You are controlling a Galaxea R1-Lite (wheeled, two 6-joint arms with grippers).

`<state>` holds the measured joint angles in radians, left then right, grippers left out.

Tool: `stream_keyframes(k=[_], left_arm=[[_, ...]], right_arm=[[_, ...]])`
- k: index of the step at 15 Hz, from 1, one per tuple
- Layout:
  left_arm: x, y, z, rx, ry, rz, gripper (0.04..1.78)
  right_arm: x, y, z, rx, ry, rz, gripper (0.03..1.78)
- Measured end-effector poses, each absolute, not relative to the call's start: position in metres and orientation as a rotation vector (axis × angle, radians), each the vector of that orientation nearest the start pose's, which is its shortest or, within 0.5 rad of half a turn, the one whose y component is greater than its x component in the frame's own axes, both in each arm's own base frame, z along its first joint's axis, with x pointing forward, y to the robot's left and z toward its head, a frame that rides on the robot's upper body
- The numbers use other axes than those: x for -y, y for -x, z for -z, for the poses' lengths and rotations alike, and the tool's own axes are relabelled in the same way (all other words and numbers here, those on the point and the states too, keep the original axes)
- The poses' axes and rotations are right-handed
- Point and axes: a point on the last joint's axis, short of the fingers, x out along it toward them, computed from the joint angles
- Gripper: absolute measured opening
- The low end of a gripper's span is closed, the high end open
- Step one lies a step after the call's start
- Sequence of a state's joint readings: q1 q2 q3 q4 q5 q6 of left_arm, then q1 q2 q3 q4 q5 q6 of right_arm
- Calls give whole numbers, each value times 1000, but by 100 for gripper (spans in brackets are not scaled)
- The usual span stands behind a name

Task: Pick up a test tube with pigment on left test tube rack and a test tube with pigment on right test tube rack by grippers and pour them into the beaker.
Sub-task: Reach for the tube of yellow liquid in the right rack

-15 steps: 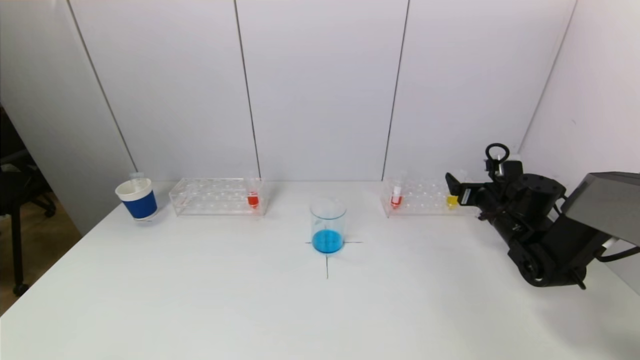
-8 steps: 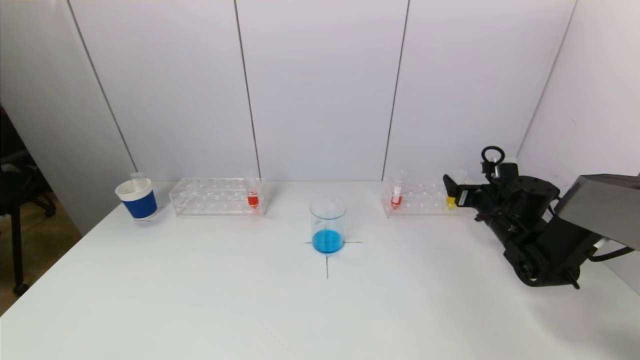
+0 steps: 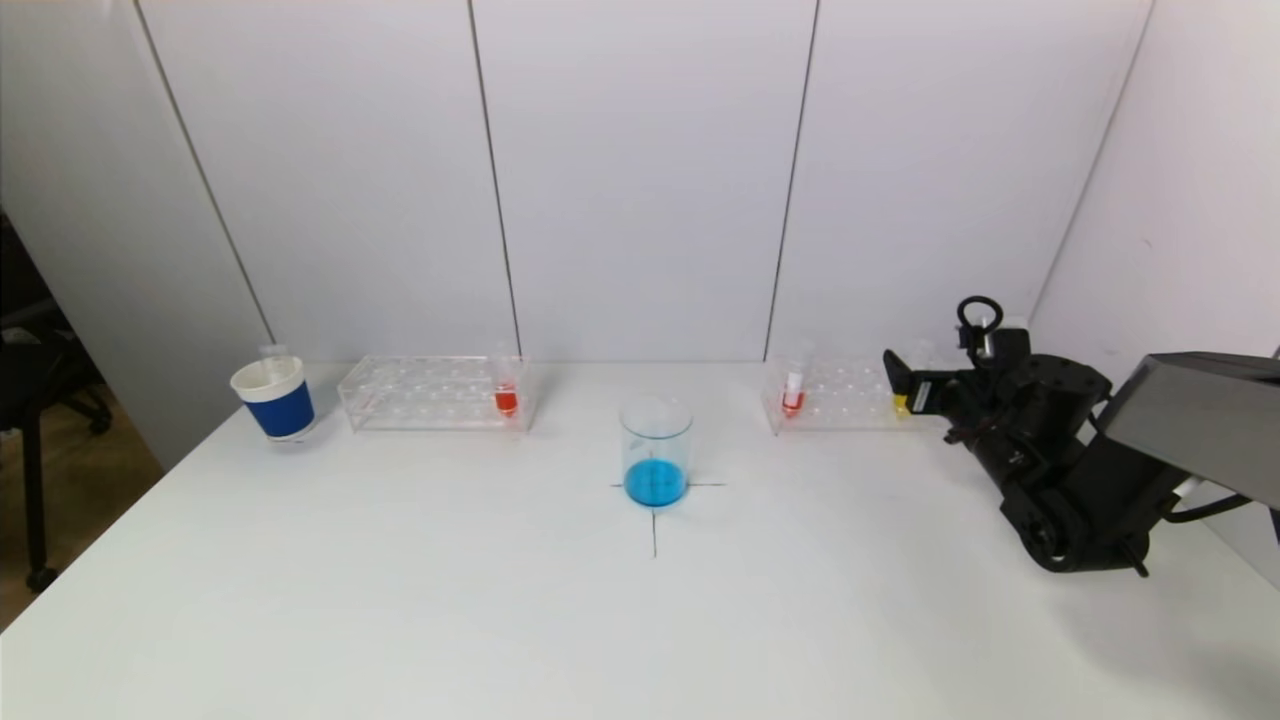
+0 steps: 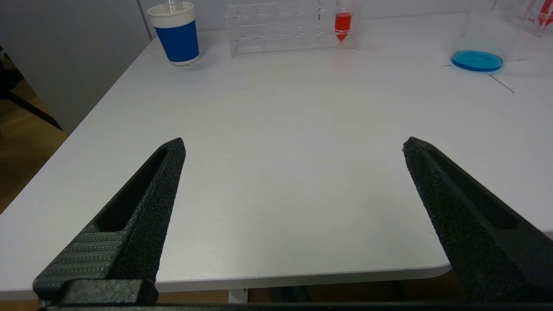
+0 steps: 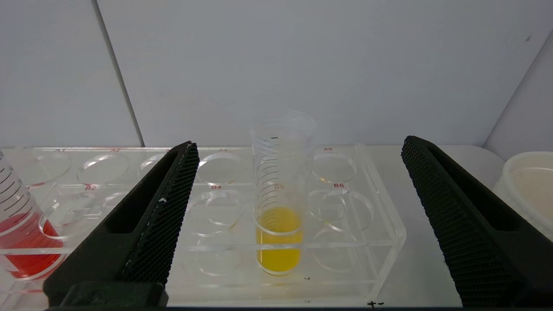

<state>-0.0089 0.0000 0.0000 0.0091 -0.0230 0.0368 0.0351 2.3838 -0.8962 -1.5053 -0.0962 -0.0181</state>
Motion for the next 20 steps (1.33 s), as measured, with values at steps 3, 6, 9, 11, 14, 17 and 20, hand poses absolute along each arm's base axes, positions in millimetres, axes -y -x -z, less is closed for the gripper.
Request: stream_keyframes(k=[3,6,9,11,14,17,20], left_arm=[[0,23,-75,-9,-37,32,176],[0,23,-75,-9,-37,32,176],[0,23,-75,-9,-37,32,176],[0,23,-75,-9,-37,32,176],[0,23,-75,-9,-37,32,176],[0,23,-75,-9,-37,33,176],[0,23,-75,-9,-37,32,176]], right_arm=[[-14,-411,-40,20,17,57,171],[-14,-414,-38,23,21,57,171],[-14,-416,-38,26,23,76,171],[-14,-417,-37,29,23,77,171],[-14,-418,-37,29,25,76,171],[-15,-419,-36,30,27,75,171],[-15,-420,-34,29,28,74,171]])
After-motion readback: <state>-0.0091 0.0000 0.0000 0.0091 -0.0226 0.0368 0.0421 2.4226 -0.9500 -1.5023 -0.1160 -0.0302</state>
